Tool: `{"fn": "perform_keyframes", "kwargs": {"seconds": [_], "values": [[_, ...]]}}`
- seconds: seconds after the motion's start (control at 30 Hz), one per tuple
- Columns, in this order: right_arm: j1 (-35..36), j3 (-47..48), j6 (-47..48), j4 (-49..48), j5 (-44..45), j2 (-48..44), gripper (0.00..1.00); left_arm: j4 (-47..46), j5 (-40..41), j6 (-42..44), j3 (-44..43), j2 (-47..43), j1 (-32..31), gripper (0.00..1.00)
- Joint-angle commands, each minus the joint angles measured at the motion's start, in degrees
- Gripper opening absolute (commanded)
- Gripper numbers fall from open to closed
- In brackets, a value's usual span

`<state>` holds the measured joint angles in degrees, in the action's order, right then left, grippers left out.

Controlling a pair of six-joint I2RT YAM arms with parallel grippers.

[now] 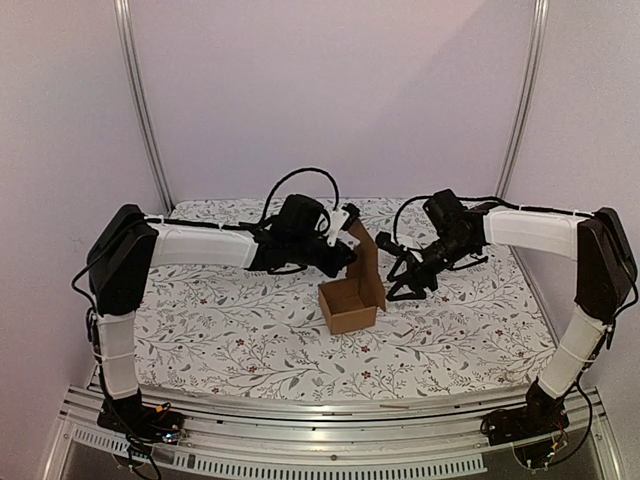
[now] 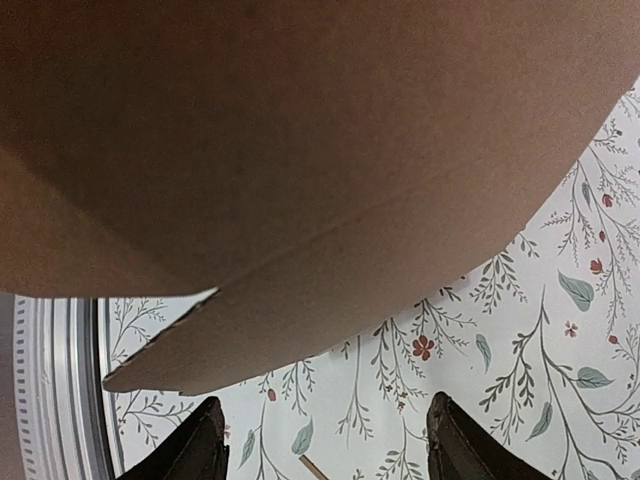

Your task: Fold the paper box

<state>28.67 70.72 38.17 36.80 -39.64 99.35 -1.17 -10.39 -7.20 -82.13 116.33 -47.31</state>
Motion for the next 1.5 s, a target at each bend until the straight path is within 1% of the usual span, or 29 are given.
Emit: {"fn": "perform_keyframes", "kwargs": {"seconds": [0.0, 0.07, 0.13, 0.23, 0.3, 0.43, 0.5, 0.6, 0.67, 0.73, 0.8, 0.93, 1.0, 1.03, 1.1, 1.17, 1.2, 1.23, 1.33, 1.37, 1.4, 1.43, 1.47], "values": [[0.86, -1.33, -5.21, -1.33, 2.29, -2.72, 0.66, -2.00, 4.75, -4.55, 3.89, -1.18, -0.85, 0.00], [0.86, -1.57, -8.63, -1.71, 4.63, -4.08, 0.66, -2.64, 6.84, -5.91, 5.16, -2.08, -0.85, 0.00], [0.78, -3.27, -11.48, -2.39, 4.40, -5.74, 0.65, -4.14, 8.87, -7.40, 6.76, -2.92, -0.93, 0.00], [0.85, -7.73, -16.29, -6.28, 4.26, -9.88, 0.65, -5.23, 11.70, -9.54, 8.29, -3.85, -1.03, 0.00], [0.85, -9.97, -17.95, -8.46, 4.05, -11.95, 0.65, -6.17, 12.14, -10.43, 8.97, -4.17, -1.12, 0.00], [0.86, -9.22, -19.58, -11.43, 7.16, -10.92, 0.65, -7.05, 11.98, -12.36, 9.27, -3.76, -1.25, 0.00], [0.95, -9.00, -21.04, -14.85, 10.79, -10.30, 0.63, -7.18, 12.21, -12.77, 9.35, -3.66, -1.38, 0.00], [0.92, -7.69, -21.90, -16.22, 16.00, -9.43, 0.60, -7.28, 12.20, -13.49, 9.76, -4.01, -1.38, 0.00], [0.90, -7.02, -22.40, -16.99, 18.26, -9.02, 0.53, -7.43, 12.30, -14.30, 10.03, -4.31, -1.38, 0.01], [0.91, -7.07, -23.60, -18.23, 21.47, -8.83, 0.39, -7.49, 12.97, -15.57, 10.22, -4.54, -1.38, 0.01], [0.90, -7.12, -24.40, -19.14, 24.28, -8.82, 0.28, -8.29, 12.80, -16.97, 10.47, -4.69, -1.38, 0.01], [0.91, -7.24, -24.74, -21.65, 26.95, -8.54, 0.08, -10.16, 11.12, -20.76, 10.79, -5.09, -1.51, 0.03], [0.91, -6.89, -24.77, -22.91, 26.98, -7.94, 0.02, -11.35, 10.84, -22.62, 11.21, -5.43, -1.69, 0.05], [0.93, -6.64, -24.81, -23.49, 26.72, -7.72, 0.00, -11.76, 10.83, -23.37, 11.46, -5.61, -1.84, 0.09], [0.91, -6.12, -24.10, -24.44, 26.17, -6.94, 0.00, -11.15, 11.33, -24.20, 11.80, -6.35, -2.22, 0.22], [0.90, -5.27, -22.39, -24.24, 24.93, -6.34, 0.00, -8.32, 12.84, -23.95, 12.45, -8.33, -2.71, 0.33], [0.81, -4.98, -20.71, -23.78, 24.18, -6.29, 0.00, -6.20, 13.50, -23.34, 13.27, -10.76, -2.91, 0.37], [0.86, -4.34, -19.42, -22.67, 22.03, -6.64, 0.00, -4.04, 14.01, -22.60, 14.19, -12.22, -3.14, 0.41], [0.85, 0.32, -11.44, -11.61, 14.50, -6.72, 0.00, 5.37, 13.24, -16.62, 17.41, -22.90, -3.72, 0.50], [0.81, 1.88, -10.11, -8.03, 11.53, -6.72, 0.00, 8.33, 12.12, -12.00, 18.32, -26.56, -3.87, 0.54], [0.89, 4.06, -7.65, -2.76, 7.78, -6.58, 0.00, 11.30, 11.54, -8.49, 18.74, -30.06, -3.97, 0.72], [1.08, 6.18, -4.58, 0.91, 5.48, -6.22, 0.00, 15.32, 11.54, -4.97, 18.67, -33.57, -4.01, 0.92], [1.18, 8.12, -3.87, 4.06, 2.90, -5.59, 0.00, 18.32, 11.39, -0.94, 18.16, -36.28, -4.02, 0.98]]}}
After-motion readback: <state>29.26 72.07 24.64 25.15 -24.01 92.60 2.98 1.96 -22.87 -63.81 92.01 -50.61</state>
